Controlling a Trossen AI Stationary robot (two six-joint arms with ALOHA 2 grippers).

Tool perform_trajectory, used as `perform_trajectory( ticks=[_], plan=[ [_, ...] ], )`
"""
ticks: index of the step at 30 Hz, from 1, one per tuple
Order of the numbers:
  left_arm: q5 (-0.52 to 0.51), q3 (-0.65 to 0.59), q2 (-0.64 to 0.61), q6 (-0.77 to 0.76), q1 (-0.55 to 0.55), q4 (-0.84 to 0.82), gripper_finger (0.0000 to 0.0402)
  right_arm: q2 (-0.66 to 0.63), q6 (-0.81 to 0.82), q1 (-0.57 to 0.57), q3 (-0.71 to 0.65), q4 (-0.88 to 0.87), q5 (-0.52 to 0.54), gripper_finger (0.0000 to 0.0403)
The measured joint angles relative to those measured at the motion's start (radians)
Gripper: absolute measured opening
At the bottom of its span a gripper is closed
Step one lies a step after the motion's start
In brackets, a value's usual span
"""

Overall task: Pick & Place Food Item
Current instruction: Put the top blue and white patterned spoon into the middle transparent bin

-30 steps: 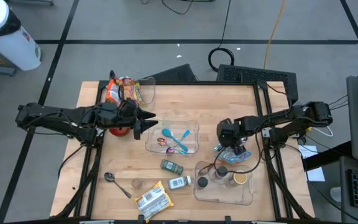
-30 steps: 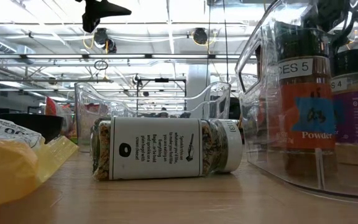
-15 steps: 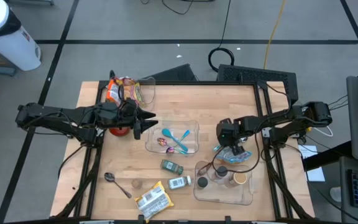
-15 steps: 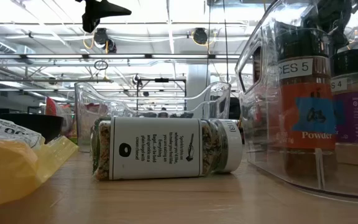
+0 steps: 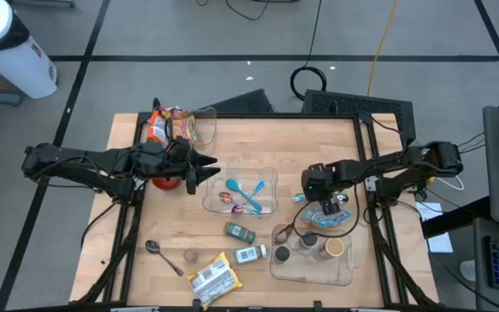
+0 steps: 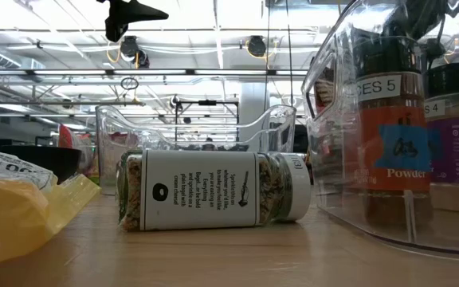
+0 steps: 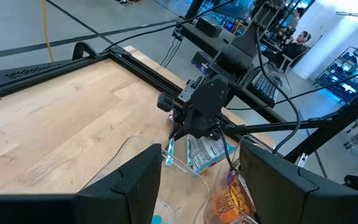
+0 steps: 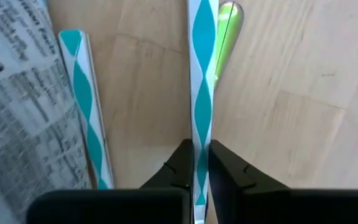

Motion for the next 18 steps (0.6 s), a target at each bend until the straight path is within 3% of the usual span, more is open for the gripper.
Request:
perform_trajectory(
  ticks=[12,18],
  plan=[
    [0.0,0.0,0.0,0.007,0.0,0.023,0.0225,-0.085,0.022,0.0,0.161,-0.099,0.025,0.0013],
    [0.0,0.0,0.0,0.052,0.016,0.115,0.0225,-0.185,0.151,-0.009,0.251,-0.091,0.03,0.0013]
  ],
)
